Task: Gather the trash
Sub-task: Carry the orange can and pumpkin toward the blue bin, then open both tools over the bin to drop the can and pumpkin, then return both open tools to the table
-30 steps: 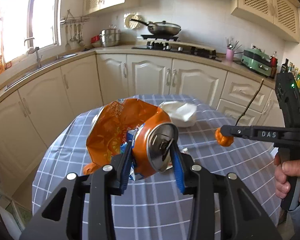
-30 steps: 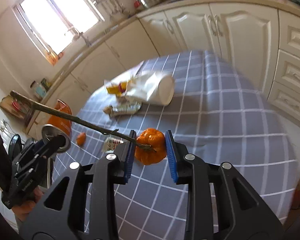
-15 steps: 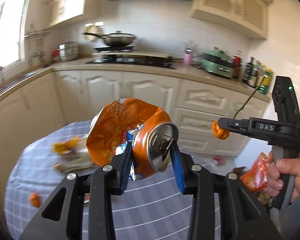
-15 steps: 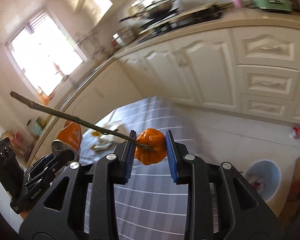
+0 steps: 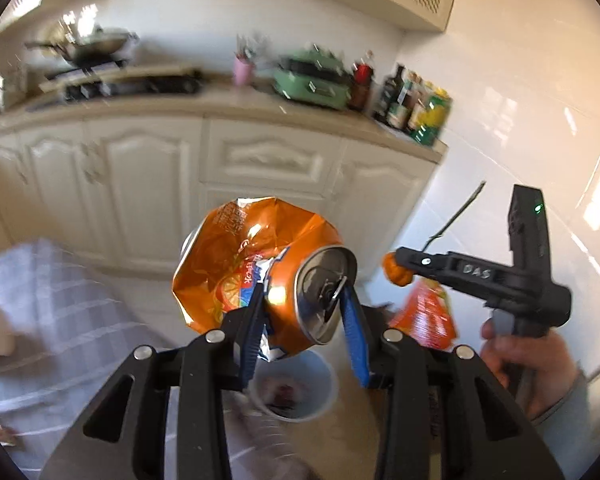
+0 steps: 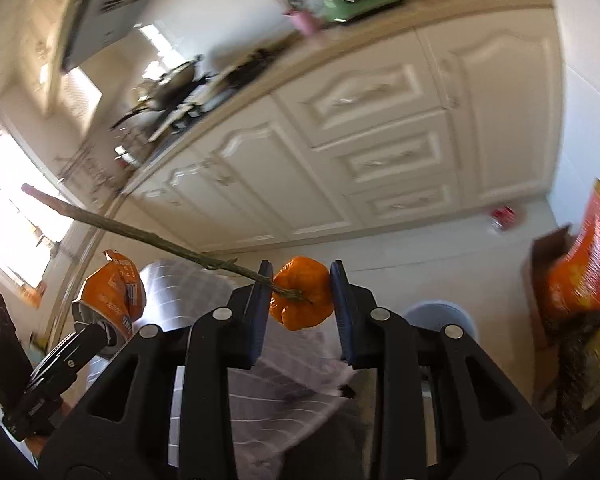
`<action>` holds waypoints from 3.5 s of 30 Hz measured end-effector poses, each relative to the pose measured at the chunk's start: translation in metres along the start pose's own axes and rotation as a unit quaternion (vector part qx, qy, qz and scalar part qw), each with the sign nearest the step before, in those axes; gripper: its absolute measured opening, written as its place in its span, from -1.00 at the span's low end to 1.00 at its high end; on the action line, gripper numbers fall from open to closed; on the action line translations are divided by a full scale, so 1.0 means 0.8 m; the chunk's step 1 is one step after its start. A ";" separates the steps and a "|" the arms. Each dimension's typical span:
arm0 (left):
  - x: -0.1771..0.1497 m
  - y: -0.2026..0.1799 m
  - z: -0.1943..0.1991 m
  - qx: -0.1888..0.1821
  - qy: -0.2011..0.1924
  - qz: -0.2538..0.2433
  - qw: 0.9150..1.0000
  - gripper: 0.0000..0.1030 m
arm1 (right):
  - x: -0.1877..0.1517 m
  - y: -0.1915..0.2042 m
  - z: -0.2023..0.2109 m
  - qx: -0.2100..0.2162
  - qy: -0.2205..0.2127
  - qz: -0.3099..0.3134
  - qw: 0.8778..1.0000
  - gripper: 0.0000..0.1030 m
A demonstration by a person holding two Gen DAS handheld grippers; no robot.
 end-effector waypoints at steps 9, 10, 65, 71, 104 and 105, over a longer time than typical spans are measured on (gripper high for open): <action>-0.047 -0.021 -0.166 0.005 0.143 0.031 0.989 -0.30 | -0.049 -0.103 -0.071 -0.017 0.070 -0.086 0.994 -0.43; -0.055 -0.020 -0.187 0.007 0.162 0.037 0.986 -0.30 | -0.051 -0.109 -0.079 -0.017 0.076 -0.092 0.993 -0.43; 0.025 0.058 0.073 0.120 -0.018 0.053 0.991 0.70 | 0.002 0.119 0.000 -0.018 -0.010 0.033 0.999 0.88; 0.031 0.085 0.141 0.158 -0.071 0.056 0.983 0.78 | 0.008 0.193 0.011 0.010 -0.025 0.079 0.997 0.88; -0.074 0.284 0.416 0.358 -0.201 0.151 0.899 0.88 | -0.104 0.507 -0.023 0.163 0.017 0.328 0.930 0.88; -0.080 0.292 0.417 0.360 -0.199 0.155 0.898 0.88 | -0.109 0.510 -0.029 0.163 0.022 0.332 0.929 0.88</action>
Point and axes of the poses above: each gripper's, at about its wrist camera, not at the fingertips, and z roughly against the way its jaws point, y to its left, x to its top, the point moved 4 cm from there along -z, roughly the way its jaws point, and after that the axes turned 10 degrees about z, right-handed, at the moved point
